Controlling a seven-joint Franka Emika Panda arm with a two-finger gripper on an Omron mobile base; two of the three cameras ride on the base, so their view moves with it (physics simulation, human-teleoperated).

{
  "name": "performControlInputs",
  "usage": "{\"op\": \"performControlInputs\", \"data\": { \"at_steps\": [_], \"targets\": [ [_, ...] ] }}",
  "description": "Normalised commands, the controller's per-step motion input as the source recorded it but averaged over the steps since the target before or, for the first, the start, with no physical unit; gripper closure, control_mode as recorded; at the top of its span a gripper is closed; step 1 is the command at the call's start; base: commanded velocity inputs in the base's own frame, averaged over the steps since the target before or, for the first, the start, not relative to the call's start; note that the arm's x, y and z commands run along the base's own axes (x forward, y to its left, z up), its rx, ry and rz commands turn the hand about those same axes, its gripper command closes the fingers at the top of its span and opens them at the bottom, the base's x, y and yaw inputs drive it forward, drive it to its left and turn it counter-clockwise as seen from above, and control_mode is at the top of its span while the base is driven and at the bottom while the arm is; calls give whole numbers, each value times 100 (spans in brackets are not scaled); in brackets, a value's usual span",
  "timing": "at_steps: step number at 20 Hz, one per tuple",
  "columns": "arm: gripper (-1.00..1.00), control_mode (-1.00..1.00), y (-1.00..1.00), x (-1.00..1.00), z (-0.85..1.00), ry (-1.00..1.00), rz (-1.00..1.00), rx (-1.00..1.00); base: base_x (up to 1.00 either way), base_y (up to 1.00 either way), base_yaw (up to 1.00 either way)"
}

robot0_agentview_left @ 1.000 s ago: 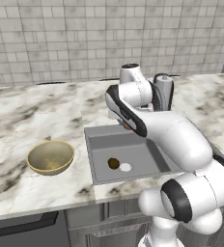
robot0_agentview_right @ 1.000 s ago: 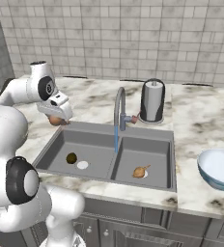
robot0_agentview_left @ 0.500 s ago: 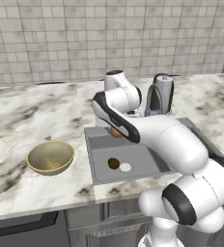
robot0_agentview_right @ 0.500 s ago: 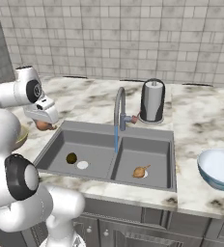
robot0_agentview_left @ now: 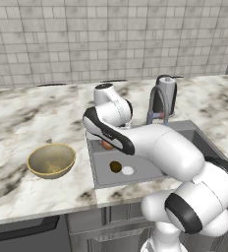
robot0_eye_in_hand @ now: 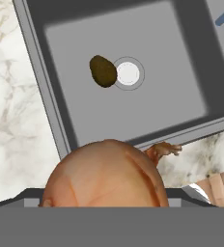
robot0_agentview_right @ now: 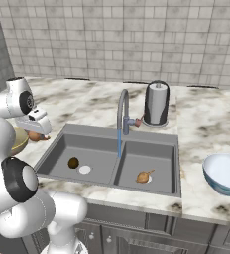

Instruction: Pick the onions from the sink and place them in one bowl. Place the avocado in the other bowl. Then turn off the sink faucet.

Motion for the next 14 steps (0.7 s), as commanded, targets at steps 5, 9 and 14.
{"op": "performControlInputs", "data": {
  "at_steps": [5, 9, 14],
  "targets": [
    [100, -100, 49, 0, 0, -3, 5, 1, 0, 0, 0],
    [100, -100, 49, 10, 0, -3, 10, 5, 0, 0, 0],
    [100, -100, 47, 24, -2, -2, 19, 7, 0, 0, 0]
  ]
}}
